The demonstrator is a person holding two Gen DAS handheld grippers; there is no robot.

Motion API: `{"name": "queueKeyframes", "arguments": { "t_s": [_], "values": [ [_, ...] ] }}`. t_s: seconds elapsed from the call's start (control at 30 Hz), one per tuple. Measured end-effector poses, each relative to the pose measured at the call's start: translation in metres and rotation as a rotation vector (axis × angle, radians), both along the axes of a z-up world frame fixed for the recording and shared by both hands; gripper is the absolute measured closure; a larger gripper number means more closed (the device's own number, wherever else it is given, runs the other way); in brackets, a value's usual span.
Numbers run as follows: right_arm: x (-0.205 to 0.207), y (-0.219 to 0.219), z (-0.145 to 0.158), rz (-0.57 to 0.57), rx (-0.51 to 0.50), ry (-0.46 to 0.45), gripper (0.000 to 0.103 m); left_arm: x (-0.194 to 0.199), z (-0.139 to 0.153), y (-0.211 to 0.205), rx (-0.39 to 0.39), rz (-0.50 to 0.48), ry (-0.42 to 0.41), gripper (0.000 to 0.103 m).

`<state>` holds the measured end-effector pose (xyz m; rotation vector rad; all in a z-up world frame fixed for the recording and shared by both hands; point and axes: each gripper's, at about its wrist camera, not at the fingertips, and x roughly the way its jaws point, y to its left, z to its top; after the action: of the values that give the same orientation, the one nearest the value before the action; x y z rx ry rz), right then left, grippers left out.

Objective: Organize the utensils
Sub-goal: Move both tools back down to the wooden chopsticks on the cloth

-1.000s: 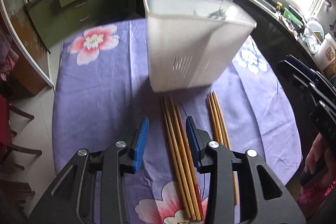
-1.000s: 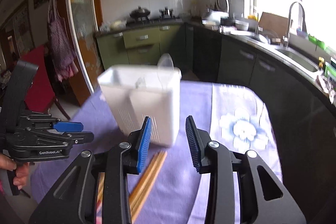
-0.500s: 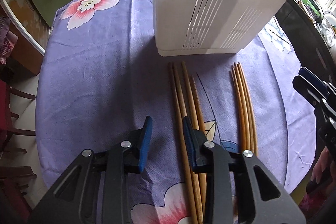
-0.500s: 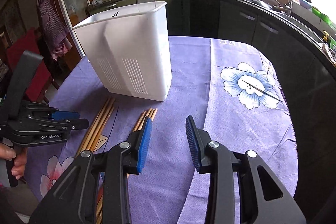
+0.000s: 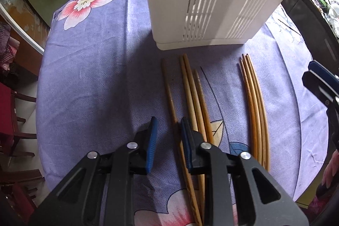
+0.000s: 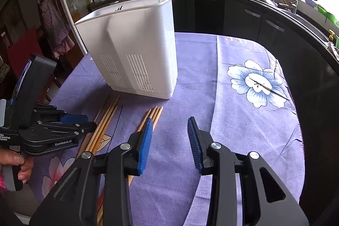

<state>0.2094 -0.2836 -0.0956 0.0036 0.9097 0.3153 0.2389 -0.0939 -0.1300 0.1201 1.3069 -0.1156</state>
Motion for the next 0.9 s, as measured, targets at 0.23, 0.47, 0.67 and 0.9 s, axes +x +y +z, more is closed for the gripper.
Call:
{"name": "queueKeyframes", "arguments": {
  "t_s": [0.23,0.47,0.67,0.9],
  "values": [
    [0.010,0.023,-0.026,0.065,-0.016,0.124,0.068,0.000,0.001,0.020,-0.015,0.021,0.007,0.094],
    [0.024,0.033,-0.047,0.042,-0.066,0.211,0.074,-0.001,0.001,0.020,-0.016,0.011,-0.001,0.094],
    [0.028,0.040,-0.048,0.058,-0.062,0.234,0.074,-0.001,0.001,0.019,-0.022,0.003,-0.004,0.094],
    [0.029,0.040,-0.047,0.048,-0.109,0.244,0.079,-0.002,0.001,0.020,-0.030,0.002,-0.007,0.094]
  ]
}}
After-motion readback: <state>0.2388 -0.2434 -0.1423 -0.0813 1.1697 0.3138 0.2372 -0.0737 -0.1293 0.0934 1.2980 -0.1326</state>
